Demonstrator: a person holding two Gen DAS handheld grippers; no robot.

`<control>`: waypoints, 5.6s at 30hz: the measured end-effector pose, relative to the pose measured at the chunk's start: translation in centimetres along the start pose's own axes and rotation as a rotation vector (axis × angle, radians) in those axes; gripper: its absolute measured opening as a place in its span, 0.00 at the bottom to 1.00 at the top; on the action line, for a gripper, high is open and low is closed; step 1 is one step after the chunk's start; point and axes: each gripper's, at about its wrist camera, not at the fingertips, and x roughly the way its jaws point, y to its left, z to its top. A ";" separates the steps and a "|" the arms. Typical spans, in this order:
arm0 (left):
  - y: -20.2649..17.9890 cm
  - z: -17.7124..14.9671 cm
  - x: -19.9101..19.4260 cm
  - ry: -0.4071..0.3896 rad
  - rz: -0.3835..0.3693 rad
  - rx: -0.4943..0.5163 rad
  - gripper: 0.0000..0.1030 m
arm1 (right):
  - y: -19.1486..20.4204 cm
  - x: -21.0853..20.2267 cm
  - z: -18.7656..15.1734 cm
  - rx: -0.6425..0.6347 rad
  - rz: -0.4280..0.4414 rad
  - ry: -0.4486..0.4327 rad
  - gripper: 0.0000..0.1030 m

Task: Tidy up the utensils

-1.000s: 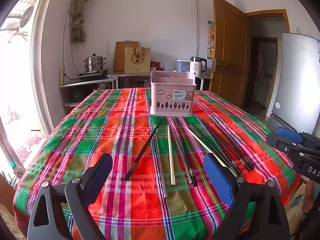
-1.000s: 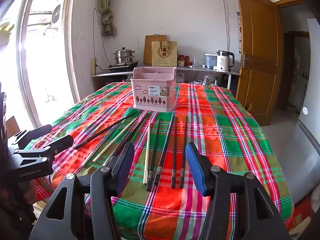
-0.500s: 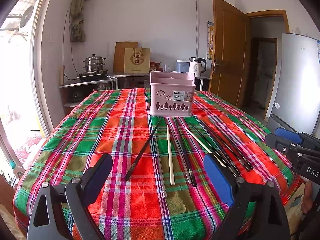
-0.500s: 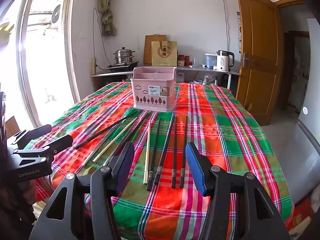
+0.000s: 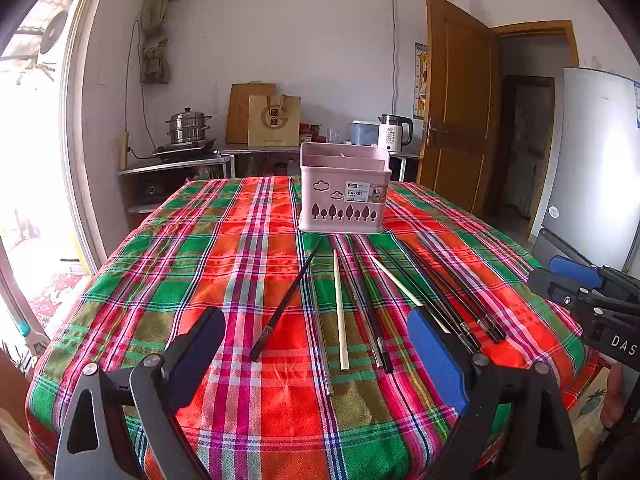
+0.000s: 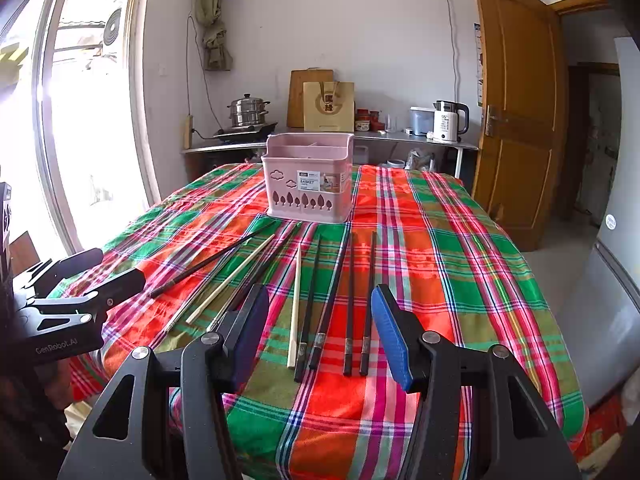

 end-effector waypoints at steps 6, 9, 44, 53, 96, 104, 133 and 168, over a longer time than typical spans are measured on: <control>0.1 0.1 0.1 0.003 -0.001 0.000 0.90 | 0.0 0.3 -0.1 0.000 0.002 0.001 0.53; 0.2 0.1 0.3 0.009 -0.001 0.002 0.90 | -0.2 0.6 -0.1 0.001 0.005 0.004 0.53; 4.1 7.6 22.7 0.397 -0.089 0.145 0.56 | -3.0 18.3 5.1 -0.013 0.037 0.301 0.22; 3.4 7.9 25.3 0.439 -0.128 0.174 0.51 | -4.5 22.0 5.0 -0.009 0.016 0.374 0.14; 2.6 11.8 24.5 0.448 -0.202 0.211 0.04 | -2.8 21.4 9.4 0.021 0.108 0.337 0.06; 3.7 16.8 18.1 0.295 -0.213 0.176 0.04 | -2.7 16.4 13.1 0.019 0.116 0.192 0.05; 4.0 28.1 11.2 0.110 -0.266 0.064 0.04 | -1.4 10.0 21.9 -0.002 0.174 -0.084 0.05; 7.0 28.6 24.9 0.181 -0.275 -0.071 0.04 | -1.5 23.3 22.9 0.112 0.218 0.020 0.05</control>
